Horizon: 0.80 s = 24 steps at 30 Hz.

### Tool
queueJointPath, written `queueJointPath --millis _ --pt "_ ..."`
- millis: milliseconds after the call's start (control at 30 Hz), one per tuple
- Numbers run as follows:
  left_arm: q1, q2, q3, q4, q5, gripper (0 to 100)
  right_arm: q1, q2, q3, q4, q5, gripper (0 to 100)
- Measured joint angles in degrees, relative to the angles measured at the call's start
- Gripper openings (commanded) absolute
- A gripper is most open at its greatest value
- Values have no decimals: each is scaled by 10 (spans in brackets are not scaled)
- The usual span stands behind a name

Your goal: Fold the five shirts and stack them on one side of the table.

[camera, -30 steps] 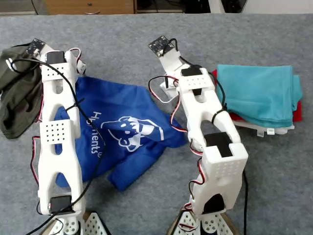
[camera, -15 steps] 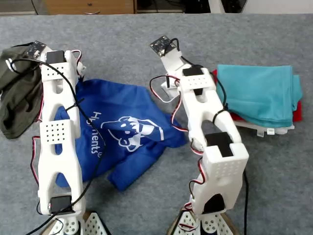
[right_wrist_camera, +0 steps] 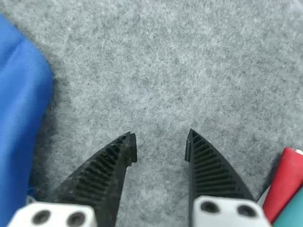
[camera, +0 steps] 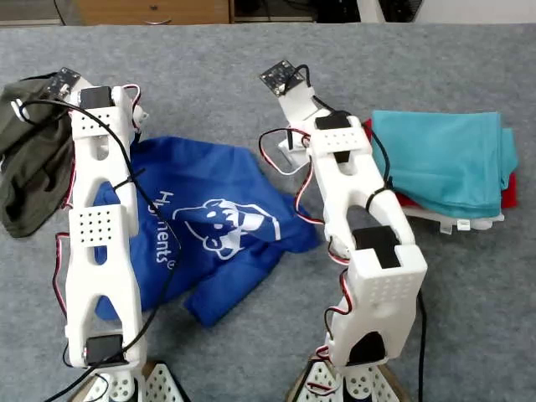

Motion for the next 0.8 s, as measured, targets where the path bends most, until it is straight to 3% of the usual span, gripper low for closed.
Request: queueJointPath --millis 167,300,533,667,800 --pt "1 3 -88 55 -75 19 0 0 0 0 0 184" --pt "-5 -44 -108 105 -139 19 12 -33 0 61 -4 184" --pt "-109 -193 -112 120 -223 19 21 -158 -4 159 -6 184" --pt "-177 -285 -58 120 -269 19 4 -169 -2 199 -6 185" --pt "-200 -375 83 120 -325 19 -58 -143 28 201 -5 186"
